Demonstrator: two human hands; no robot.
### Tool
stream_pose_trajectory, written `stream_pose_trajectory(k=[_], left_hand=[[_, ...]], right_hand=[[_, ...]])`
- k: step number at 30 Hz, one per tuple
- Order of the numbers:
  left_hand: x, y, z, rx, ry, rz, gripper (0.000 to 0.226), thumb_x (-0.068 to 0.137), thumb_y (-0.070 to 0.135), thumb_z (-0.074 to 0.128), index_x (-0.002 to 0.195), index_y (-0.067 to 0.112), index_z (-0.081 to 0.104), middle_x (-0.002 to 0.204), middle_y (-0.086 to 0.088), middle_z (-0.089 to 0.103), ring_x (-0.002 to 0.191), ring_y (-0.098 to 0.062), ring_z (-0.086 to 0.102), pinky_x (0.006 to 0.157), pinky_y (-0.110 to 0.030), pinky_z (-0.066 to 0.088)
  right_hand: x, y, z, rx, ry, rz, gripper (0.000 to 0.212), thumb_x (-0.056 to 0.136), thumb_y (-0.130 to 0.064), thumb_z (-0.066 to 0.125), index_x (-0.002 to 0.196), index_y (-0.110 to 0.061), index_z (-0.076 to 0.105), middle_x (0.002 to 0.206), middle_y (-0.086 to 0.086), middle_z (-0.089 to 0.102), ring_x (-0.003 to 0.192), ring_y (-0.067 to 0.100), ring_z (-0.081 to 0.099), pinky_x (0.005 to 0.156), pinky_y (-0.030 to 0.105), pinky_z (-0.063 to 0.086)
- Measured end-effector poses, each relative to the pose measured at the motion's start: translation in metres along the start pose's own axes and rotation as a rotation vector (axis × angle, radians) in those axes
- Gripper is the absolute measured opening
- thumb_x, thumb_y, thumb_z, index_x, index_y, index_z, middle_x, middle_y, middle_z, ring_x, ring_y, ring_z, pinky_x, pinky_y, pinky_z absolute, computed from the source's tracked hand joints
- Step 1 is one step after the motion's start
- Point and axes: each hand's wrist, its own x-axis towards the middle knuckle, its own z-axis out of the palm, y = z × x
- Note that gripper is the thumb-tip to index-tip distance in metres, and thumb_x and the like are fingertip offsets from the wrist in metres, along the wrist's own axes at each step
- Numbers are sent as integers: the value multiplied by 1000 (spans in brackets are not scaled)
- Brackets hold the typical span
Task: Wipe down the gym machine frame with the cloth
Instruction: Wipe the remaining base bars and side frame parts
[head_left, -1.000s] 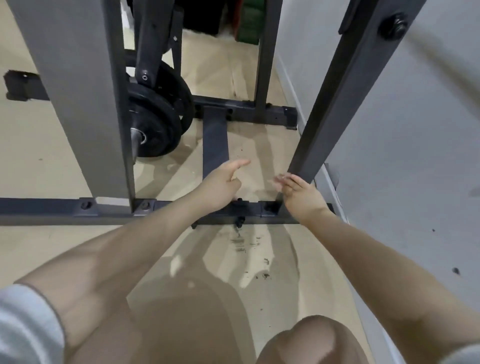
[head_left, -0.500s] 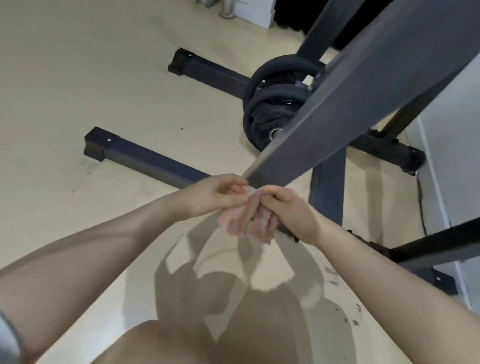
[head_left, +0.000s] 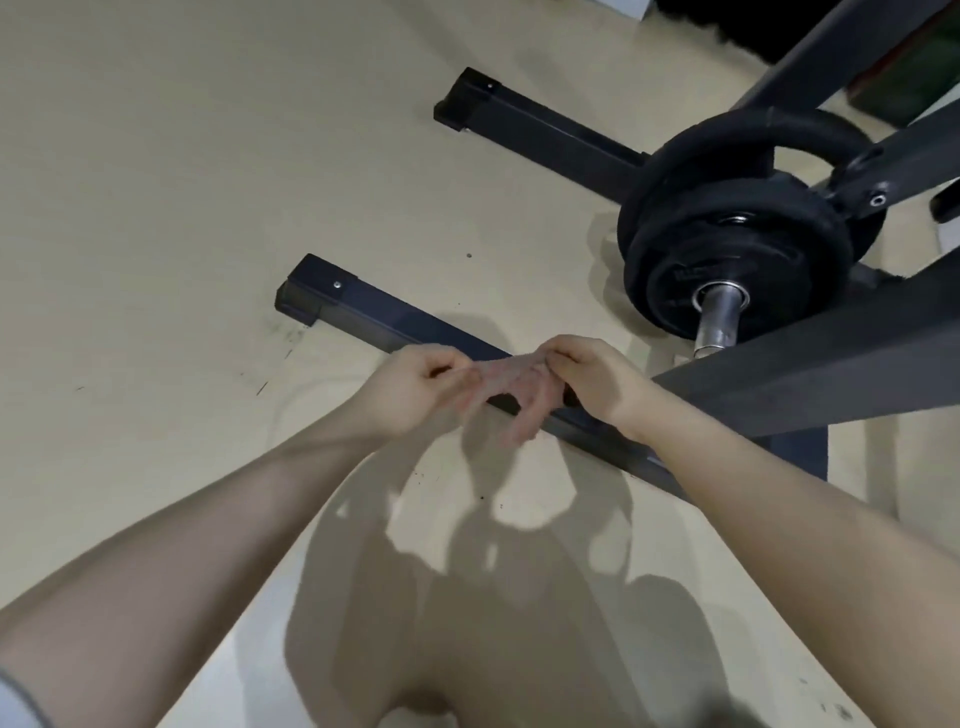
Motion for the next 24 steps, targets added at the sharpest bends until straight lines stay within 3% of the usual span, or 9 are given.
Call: stream_pose_trajectory(k=[4,6,9,12,15,17,19,22,24], left_hand=[[22,9,5,13,135,-58,27,93,21,54,75,7,69,53,5,56,53,-12,46,59,-28,40],[35,11,5,73,222,-65,28,94,22,52,79,9,73,65,-6,65,60,-17,53,65,-31,44],[49,13,3,-7,287,-141,32,95,21,48,74,15,70,66,-7,64,60,-16,54,65,-28,45],[62,18,6,-153,317,-196,27,97,15,48,79,8,66,70,-15,62,64,-24,57,67,-38,50],[68,22,8,-254,348,-239,16,95,11,49,98,3,63,88,-20,64,79,-29,60,81,-42,52],[68,27,6,-267,309,-255,16,94,6,49,101,5,64,86,-14,66,80,-24,61,81,-38,51],[66,32,-4,-266,251,-260,26,94,0,42,99,10,66,87,-4,69,78,-16,63,75,-28,52],[62,28,-28,-84,180,-305,36,93,-7,37,106,10,66,100,-2,67,84,-12,59,68,-10,45],[61,18,-49,126,209,-321,33,93,-6,38,106,10,64,99,2,64,93,-13,56,65,-2,41]], right_hand=[[31,-7,2,52,110,46,24,96,-9,40,83,-11,60,79,4,61,79,20,57,79,35,47],[46,-10,4,119,177,60,25,98,-17,40,77,-13,54,71,-1,54,70,17,53,74,34,44],[62,-7,9,120,270,73,25,100,-28,38,91,-12,55,83,2,59,81,18,56,73,29,43],[76,-4,25,398,298,241,32,100,-31,38,97,-7,58,88,7,61,84,24,58,78,32,46],[87,-9,43,765,106,258,35,101,-39,37,103,-9,56,86,8,57,71,22,55,59,26,47],[93,-14,52,882,2,171,35,100,-43,40,85,-13,50,68,10,45,55,20,39,45,21,32],[100,-20,62,970,-44,151,34,100,-35,44,73,-14,43,52,3,35,44,14,28,43,17,20],[107,-21,79,1027,-80,172,33,102,-25,43,76,-5,49,46,2,36,35,14,35,39,16,22],[113,-25,90,880,-19,170,32,102,-22,43,81,3,49,49,4,42,31,12,41,34,15,29]])
